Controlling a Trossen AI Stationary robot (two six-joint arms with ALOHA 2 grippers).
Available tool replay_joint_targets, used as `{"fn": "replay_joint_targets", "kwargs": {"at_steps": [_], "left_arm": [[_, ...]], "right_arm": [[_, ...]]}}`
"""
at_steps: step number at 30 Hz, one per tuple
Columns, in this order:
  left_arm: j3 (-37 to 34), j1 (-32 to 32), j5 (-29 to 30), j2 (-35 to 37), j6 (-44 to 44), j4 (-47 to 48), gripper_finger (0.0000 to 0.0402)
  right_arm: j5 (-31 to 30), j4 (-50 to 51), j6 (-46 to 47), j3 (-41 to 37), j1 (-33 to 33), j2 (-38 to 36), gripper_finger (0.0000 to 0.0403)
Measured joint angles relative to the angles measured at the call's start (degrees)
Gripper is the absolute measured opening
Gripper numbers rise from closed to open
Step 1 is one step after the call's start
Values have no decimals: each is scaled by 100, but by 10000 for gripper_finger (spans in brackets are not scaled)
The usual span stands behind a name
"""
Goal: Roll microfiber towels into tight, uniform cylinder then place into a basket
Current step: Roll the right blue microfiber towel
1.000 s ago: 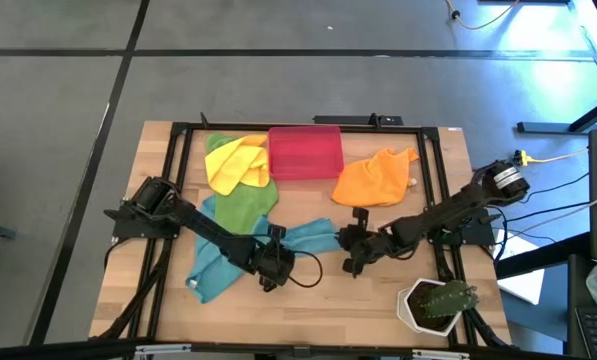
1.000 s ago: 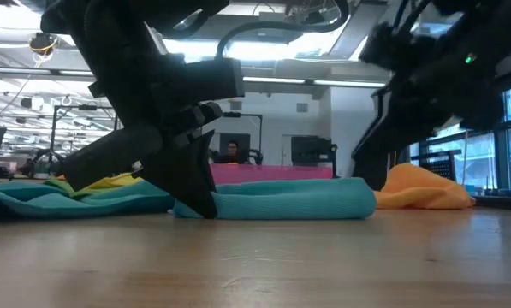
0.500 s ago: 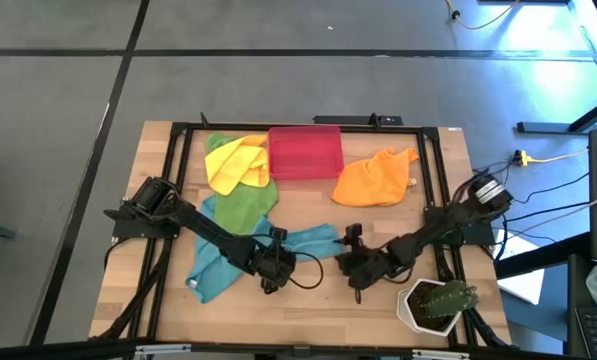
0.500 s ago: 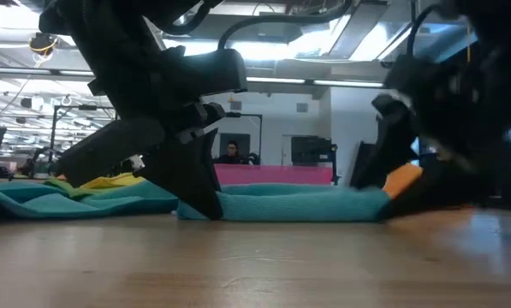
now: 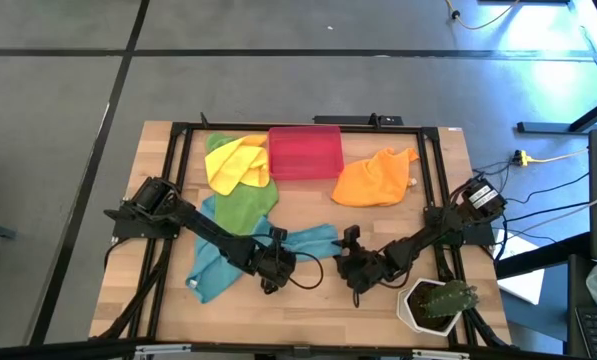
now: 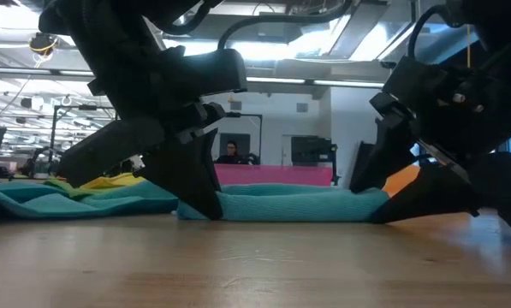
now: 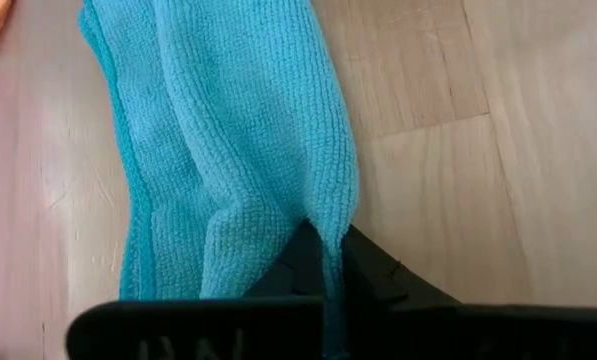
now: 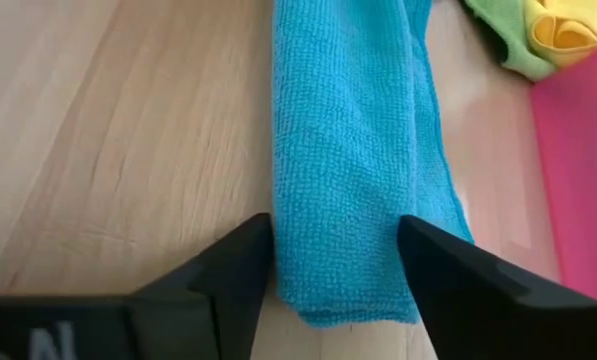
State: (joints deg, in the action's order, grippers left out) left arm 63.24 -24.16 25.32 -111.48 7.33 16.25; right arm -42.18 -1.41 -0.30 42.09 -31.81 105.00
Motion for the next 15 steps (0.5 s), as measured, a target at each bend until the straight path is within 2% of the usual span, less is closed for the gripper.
{"fn": "replay_joint_targets", "kwargs": {"at_steps": [8, 15], "left_arm": [[2, 0, 0, 0, -2, 0, 0], [2, 0, 0, 0, -2, 0, 0]], "right_arm": [[23, 19, -2, -2, 11, 7, 186], [28, 24, 4, -7, 15, 10, 92]]}}
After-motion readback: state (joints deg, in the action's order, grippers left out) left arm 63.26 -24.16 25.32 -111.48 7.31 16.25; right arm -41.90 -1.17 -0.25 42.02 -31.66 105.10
